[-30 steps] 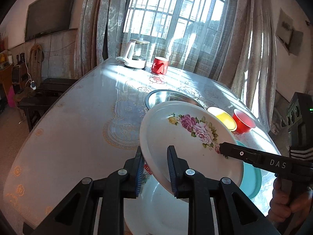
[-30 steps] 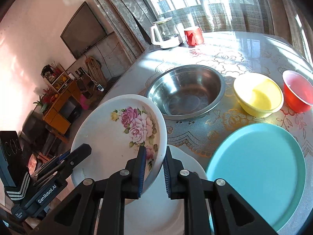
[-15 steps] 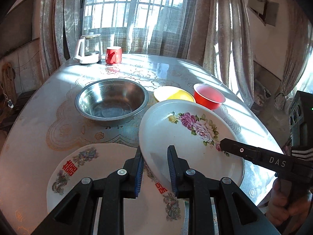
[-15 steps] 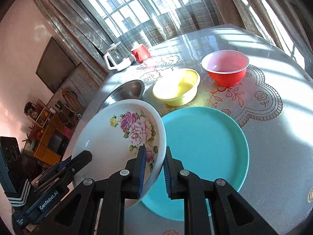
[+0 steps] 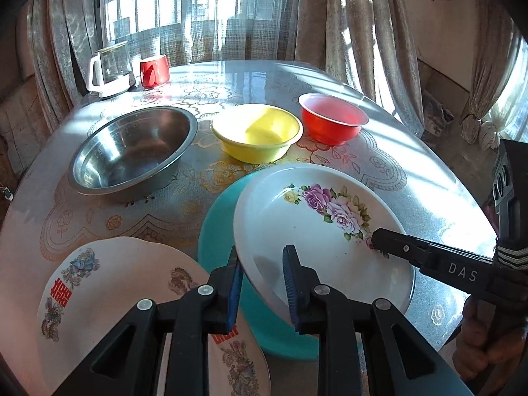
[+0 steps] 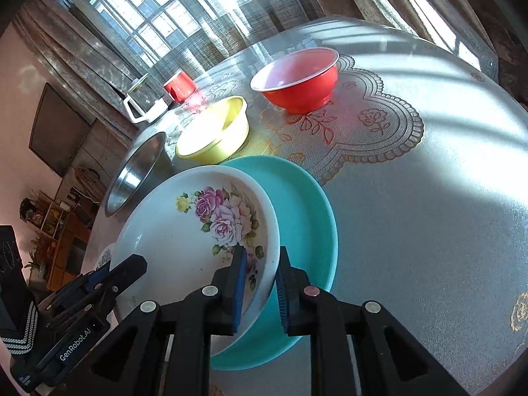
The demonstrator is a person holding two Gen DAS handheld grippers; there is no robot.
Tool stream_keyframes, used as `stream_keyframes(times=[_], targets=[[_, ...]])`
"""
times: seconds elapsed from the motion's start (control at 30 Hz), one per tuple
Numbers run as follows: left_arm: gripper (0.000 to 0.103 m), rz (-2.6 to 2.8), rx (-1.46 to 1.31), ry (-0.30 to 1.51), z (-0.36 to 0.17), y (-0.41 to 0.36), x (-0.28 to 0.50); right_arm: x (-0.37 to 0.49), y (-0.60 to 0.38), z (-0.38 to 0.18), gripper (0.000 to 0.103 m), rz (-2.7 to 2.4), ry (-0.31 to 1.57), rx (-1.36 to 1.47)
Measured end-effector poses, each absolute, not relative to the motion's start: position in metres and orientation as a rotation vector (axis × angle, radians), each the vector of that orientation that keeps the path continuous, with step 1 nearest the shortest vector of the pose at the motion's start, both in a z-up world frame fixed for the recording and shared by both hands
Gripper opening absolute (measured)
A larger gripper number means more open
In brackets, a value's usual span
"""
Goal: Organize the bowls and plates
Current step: 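Carry the rose plate onto the teal plate and open the left gripper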
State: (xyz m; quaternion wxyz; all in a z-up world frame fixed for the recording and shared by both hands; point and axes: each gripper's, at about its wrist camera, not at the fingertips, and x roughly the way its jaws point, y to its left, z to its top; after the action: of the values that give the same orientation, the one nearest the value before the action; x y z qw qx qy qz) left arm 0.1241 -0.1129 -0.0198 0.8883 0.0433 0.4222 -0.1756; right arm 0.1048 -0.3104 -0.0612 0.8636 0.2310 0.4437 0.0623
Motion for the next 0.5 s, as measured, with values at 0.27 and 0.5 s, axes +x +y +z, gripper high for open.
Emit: stream_keyframes(times=[0.27,0.5], targets=[[0.028,-0.341,0.137,0.932,-0.037,-0.123,0.131,0.109,-0.312,-0.069,0.017,0.096,0.944,0.442],[0.028,-0.305,0.113,0.935,-0.036,-0.121,0.134,0.115,-0.305,-0.067,0.017,0.081,0.930,0.387]])
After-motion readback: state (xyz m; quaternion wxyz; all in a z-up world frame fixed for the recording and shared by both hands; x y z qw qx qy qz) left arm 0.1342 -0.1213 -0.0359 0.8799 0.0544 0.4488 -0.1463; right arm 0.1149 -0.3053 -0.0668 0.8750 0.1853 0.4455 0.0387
